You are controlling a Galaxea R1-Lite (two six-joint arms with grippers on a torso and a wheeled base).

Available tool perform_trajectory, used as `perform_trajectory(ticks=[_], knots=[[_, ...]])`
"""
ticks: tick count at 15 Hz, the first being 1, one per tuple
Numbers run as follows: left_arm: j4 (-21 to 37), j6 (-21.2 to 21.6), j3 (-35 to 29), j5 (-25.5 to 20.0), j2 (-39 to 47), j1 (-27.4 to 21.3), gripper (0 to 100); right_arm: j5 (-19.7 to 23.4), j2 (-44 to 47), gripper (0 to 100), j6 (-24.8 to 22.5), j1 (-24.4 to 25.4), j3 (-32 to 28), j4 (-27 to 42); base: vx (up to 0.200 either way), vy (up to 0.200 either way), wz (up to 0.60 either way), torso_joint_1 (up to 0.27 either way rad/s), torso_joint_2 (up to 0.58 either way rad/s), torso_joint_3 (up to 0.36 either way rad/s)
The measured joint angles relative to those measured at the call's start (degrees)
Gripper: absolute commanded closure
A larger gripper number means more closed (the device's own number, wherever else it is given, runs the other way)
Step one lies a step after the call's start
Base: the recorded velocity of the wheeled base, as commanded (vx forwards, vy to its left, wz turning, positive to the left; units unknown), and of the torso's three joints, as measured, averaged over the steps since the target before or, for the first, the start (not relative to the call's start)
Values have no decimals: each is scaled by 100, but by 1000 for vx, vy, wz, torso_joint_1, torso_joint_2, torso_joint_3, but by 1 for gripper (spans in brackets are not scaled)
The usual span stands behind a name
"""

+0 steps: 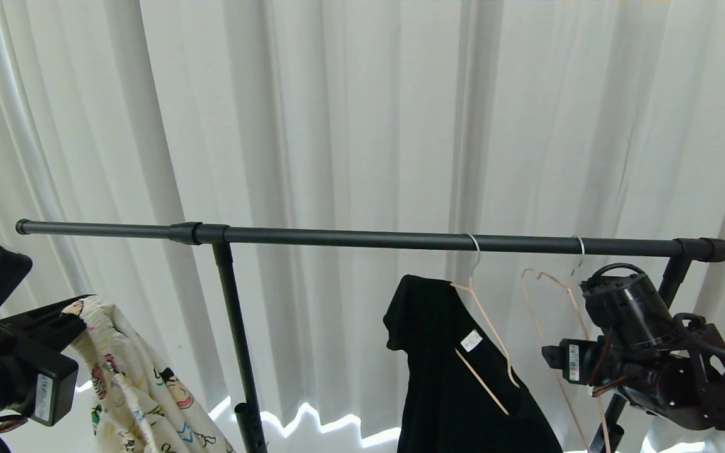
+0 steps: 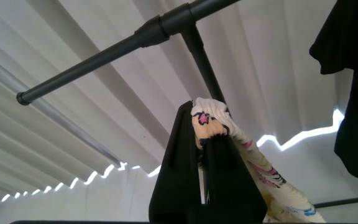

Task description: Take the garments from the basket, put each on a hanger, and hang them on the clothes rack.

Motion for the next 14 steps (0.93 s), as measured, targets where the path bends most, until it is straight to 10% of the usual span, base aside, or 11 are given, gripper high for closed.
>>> perform_trajectory(ticks=[6, 7, 14], knots=[[0, 2, 11, 0, -2, -11, 100, 99, -99, 0, 160, 17, 176, -2, 0, 0, 0, 0, 0, 0], [0, 2, 11, 0, -7, -11, 100, 104, -101, 100, 160, 30, 189, 0, 0, 0, 0, 0, 0, 0], [0, 2, 6, -1, -44, -11, 100, 115, -173, 100, 138, 37, 193, 11, 0, 0, 0, 0, 0, 0]])
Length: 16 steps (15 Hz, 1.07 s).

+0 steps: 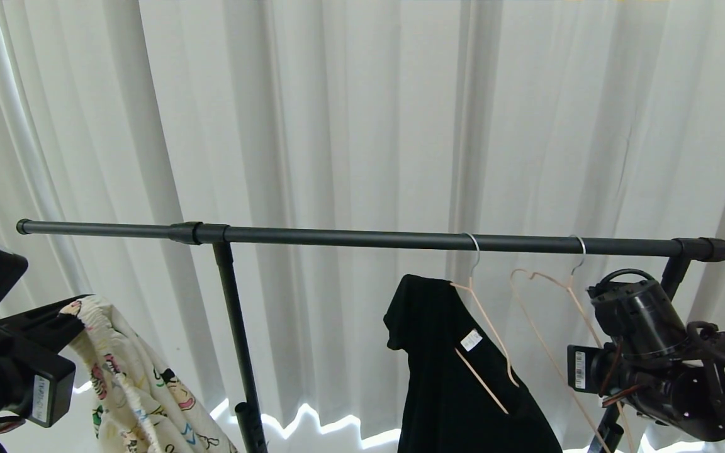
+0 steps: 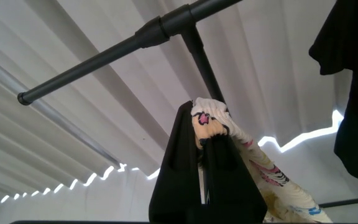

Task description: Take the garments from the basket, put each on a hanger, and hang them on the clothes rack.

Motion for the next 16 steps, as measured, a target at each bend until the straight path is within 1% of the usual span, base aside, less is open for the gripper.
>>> perform_trajectory(ticks=[4, 8, 13, 14, 16], knots=[[0, 0, -15, 0, -27, 0, 100, 0, -157, 100, -48, 0, -4, 2, 0, 0, 0, 0, 0, 0], [0, 9, 0, 1, -122, 0, 100, -16, -549, 100, -468, 0, 90, -2, 0, 0, 0, 0, 0, 0], [0, 15, 5, 0, -193, 0, 100, -38, -1128, 100, -751, 0, 204, -2, 0, 0, 0, 0, 0, 0], [-2, 20, 5, 4, -195, 0, 100, -35, -1248, 100, -837, 0, 267, -5, -200, 0, 0, 2, -2, 2], [-2, 26, 5, 20, -195, 0, 100, -29, -1585, 100, -1118, -2, 581, 4, -200, 0, 0, 2, -2, 2]])
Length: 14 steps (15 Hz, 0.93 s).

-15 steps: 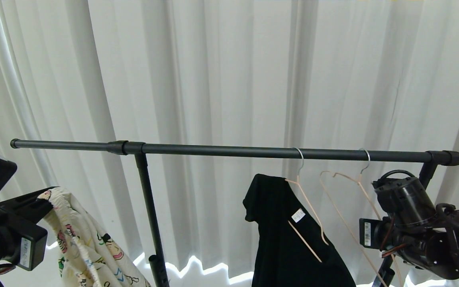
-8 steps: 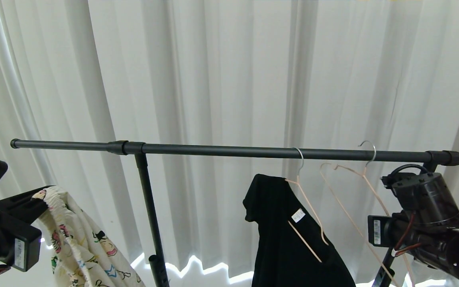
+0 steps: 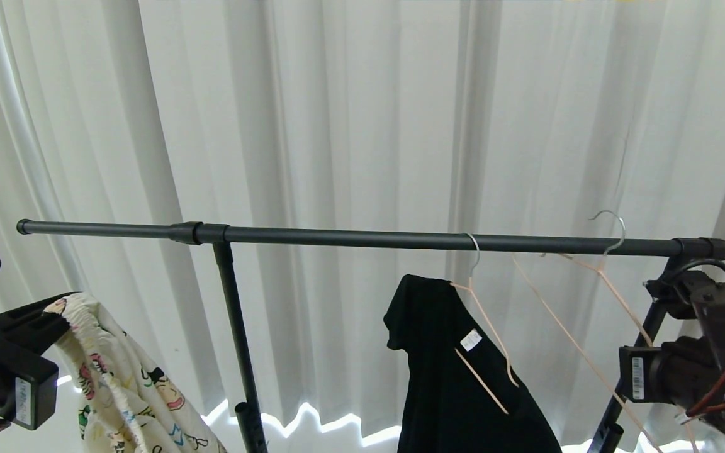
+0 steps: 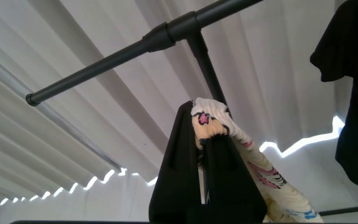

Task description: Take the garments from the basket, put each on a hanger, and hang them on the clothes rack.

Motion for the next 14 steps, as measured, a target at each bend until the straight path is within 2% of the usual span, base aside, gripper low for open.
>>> perform_trajectory(ticks=[4, 9, 14], knots=[[7, 0, -2, 4, 5, 0, 100, 11, -625, 100, -334, -9, 512, -4, -200, 0, 0, 9, 7, 5], [2, 2, -5, 6, -4, 0, 100, 88, -1133, 100, -623, -2, 703, 0, -200, 0, 0, -3, -2, 6], [5, 0, 13, 6, 7, 0, 100, 690, -1477, 100, -1034, 2, 717, -6, -200, 0, 0, 1, 0, 4]])
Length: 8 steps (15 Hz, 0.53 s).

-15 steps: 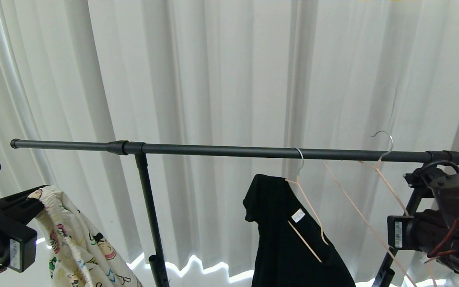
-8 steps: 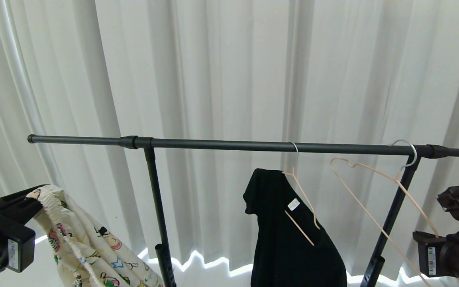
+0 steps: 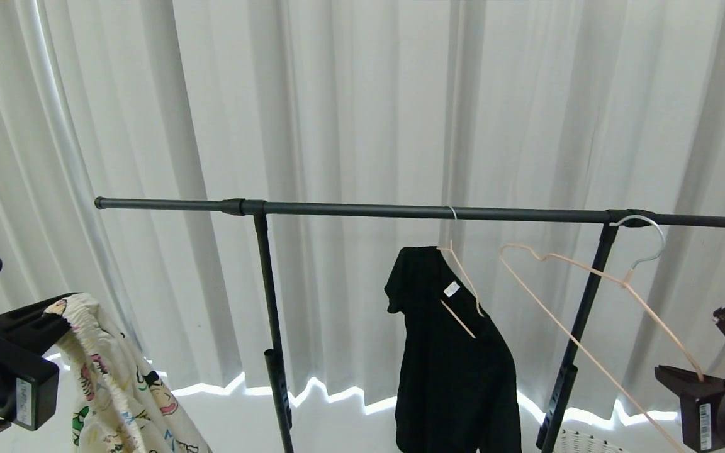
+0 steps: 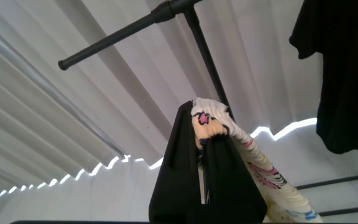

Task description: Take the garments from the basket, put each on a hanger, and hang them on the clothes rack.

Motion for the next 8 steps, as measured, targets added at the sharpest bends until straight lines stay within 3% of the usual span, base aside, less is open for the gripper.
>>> perform_trajectory(ticks=[5, 8], knots=[[-2, -13, 52, -20, 6, -185, 100, 1154, -571, 100, -553, 28, -37, -17, 0, 0, 0, 0, 0, 0], [6, -33, 52, -20, 124, -529, 100, 1664, -819, 100, -729, 433, -17, -17, 0, 0, 0, 0, 0, 0]])
